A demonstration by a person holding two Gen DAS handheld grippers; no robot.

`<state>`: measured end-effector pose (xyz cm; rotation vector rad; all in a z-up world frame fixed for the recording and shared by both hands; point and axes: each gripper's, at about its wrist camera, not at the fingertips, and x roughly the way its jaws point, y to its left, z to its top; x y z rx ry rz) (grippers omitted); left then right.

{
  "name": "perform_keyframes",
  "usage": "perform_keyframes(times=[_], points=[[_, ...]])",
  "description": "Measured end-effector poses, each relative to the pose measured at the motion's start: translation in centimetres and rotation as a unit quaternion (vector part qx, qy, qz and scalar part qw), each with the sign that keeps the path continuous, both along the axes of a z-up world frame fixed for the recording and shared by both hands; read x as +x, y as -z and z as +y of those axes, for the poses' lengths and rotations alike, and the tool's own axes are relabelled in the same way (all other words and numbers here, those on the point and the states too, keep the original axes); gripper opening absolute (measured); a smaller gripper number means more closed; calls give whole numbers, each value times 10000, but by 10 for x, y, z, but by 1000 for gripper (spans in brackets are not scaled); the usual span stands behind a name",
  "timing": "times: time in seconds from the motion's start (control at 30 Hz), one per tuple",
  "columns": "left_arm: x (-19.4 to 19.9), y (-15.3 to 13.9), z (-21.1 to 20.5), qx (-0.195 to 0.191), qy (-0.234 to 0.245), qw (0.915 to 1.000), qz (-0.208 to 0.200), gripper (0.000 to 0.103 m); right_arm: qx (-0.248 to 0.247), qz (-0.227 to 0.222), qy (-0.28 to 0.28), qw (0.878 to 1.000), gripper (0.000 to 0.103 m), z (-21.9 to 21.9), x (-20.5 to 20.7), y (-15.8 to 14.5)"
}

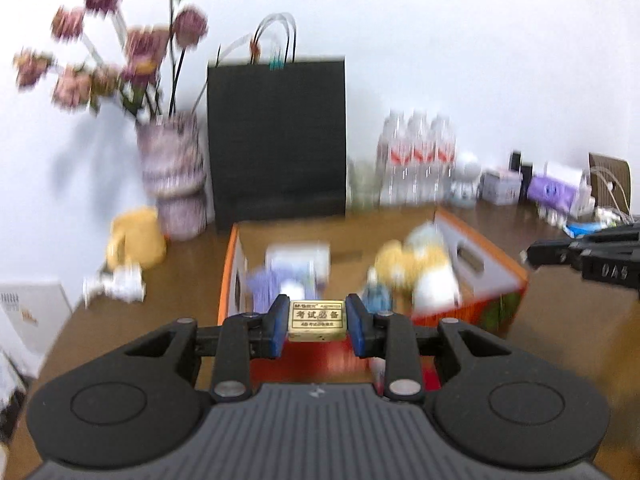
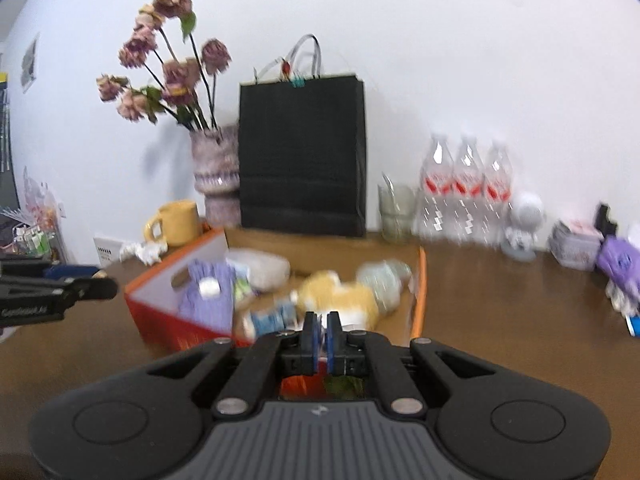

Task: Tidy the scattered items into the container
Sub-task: 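Lower the yellow box and wrapper into the cardboard box and open both tools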

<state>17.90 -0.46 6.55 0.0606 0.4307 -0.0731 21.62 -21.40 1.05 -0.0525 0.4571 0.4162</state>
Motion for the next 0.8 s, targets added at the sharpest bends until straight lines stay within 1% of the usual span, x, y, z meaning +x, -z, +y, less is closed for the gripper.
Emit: perform_keyframes(times=[0.1, 0.2, 0.3, 0.33, 0.37, 0.5, 0.63, 0.8], points=[[29, -15, -6, -56, 67, 10000, -27, 31, -7, -1, -115, 9999, 3, 16, 26, -14], [66, -18, -15, 6, 67, 9999, 151, 31, -86, 196, -224, 9995, 3, 38, 59, -16], [100, -6, -22, 256, -51, 9988, 403, 31, -279, 563, -288, 9976, 3, 63, 92, -3], [113, 0, -24, 321, -82, 9980, 543, 31, -353, 700, -302, 9965, 3, 70, 102, 4], [123, 6, -25, 327, -100, 9970, 688, 31, -423, 823, -310, 9952, 3, 75, 111, 11], [164, 33, -20, 150, -224, 9903, 1365, 31, -694, 1246, -274, 9894, 3, 95, 140, 39], [182, 51, -15, 223, -351, 9858, 1627, 31, -751, 1480, -284, 9857, 3, 102, 149, 58], [190, 63, -11, 214, -397, 9821, 1828, 31, -747, 1610, -247, 9838, 4, 103, 153, 68]])
